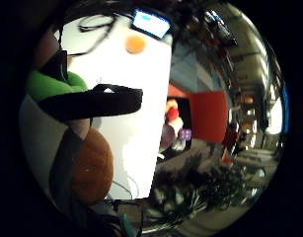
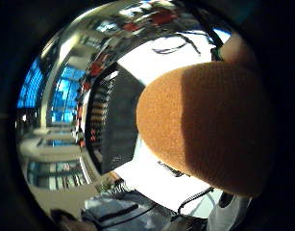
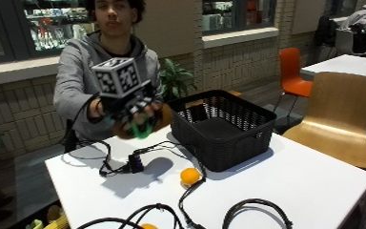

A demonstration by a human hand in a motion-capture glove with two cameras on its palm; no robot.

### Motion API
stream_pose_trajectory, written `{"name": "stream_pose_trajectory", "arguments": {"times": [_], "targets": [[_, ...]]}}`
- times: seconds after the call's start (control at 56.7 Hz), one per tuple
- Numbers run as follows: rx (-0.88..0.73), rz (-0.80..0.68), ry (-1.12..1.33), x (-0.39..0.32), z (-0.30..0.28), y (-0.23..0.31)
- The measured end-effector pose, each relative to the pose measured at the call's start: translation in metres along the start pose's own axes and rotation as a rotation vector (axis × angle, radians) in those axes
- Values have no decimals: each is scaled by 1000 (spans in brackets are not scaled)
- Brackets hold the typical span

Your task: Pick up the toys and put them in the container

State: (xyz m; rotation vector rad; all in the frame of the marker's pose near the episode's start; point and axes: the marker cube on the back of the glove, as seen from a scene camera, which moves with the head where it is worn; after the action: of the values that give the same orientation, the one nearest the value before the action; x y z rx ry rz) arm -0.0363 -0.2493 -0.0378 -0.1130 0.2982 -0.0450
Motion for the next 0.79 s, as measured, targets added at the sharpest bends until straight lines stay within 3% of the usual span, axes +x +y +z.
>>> {"name": "stream_pose_trajectory", "arguments": {"times": [0.123,0.247,0.423,0.494,0.582,0.653,0.723,0.794], "targets": [[78,-303,44,-112,-18,9],[47,-419,16,-186,-17,-15],[33,-445,115,-246,9,-45],[44,-523,199,-256,18,-50],[32,-537,144,-274,22,-48],[-16,-614,317,-263,25,-53],[-159,-513,276,-265,26,-54],[-166,-501,249,-258,21,-54]]}}
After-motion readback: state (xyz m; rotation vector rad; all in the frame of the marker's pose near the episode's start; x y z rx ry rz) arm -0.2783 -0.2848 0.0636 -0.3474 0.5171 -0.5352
